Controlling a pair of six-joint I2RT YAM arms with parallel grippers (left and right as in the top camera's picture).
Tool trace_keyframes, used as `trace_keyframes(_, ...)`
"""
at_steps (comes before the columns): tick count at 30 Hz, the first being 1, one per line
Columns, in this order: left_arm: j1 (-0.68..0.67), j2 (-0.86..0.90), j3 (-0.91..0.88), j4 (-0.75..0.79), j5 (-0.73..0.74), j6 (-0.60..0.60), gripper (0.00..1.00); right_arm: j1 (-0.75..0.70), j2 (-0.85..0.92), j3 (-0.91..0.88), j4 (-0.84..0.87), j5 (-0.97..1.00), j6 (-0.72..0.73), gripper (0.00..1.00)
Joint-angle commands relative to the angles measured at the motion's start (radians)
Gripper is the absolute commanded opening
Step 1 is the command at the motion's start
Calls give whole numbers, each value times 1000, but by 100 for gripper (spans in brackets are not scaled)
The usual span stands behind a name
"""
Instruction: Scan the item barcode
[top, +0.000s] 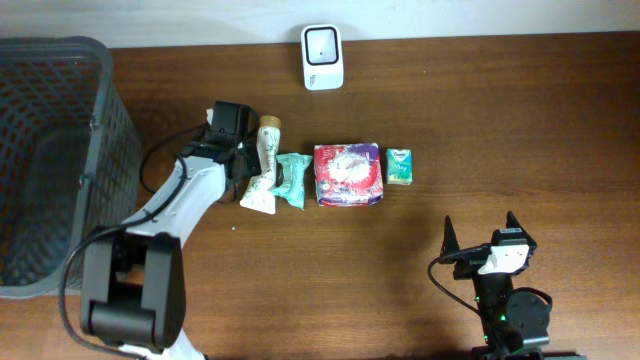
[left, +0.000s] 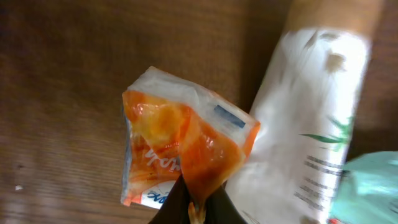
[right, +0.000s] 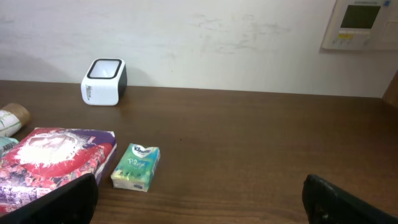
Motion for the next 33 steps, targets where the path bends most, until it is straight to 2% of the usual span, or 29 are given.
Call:
trace_keyframes(1, -1, 60, -11, 2, -12, -2, 50, -5, -6, -9, -4, -2, 4, 99)
trace_keyframes(2, 0, 55, -3, 2, -11, -2, 61, -5, -6, -9, -3, -2, 4, 99)
trace_keyframes(3, 0, 48, 19, -9, -11, 2, 65, -5, -6, -9, -4, -2, 4, 98)
trace_keyframes(5, 4, -3, 116, -104, -11, 5, 67, -5, -6, -9, -4, -2, 4, 98)
trace_keyframes(6, 4, -54, 201, -182, -11, 34, 64, -5, -6, -9, -4, -2, 4, 99)
trace_keyframes(9, 4, -161, 338, -300, -8, 144, 35, -5, -6, -9, -4, -2, 4, 99)
trace_keyframes(11, 4, -238, 398, -369, -48, 243, 21, -5, -6, -9, -4, -2, 4, 98)
trace_keyframes(14, 4, -299, 402, -443, -200, 351, 13, -5, -6, -9, -4, -2, 4, 99)
trace_keyframes(16, 34, -299, 402, -475, -226, 360, 0, -5, -6, -9, -4, -2, 4, 99)
trace_keyframes(21, 198, -299, 402, -599, -190, 304, 0, -5, -6, -9, -3, -2, 4, 99)
trace_keyframes(22, 236, -299, 402, -602, -190, 314, 8, -5, -6, -9, -4, -2, 4, 99)
trace_keyframes(23, 253, -299, 402, -606, -191, 326, 9, -5, -6, -9, -4, -2, 4, 99)
trace_keyframes(27, 336, -299, 402, -608, -190, 338, 2, -5, -6, -9, -3, -2, 4, 98)
trace_keyframes(31, 390, -298, 402, -599, -191, 508, 1, -5, -6, -9, -4, -2, 4, 99)
trace_keyframes(33, 434, -298, 402, -560, -193, 521, 0, -5, -6, -9, -4, -2, 4, 99)
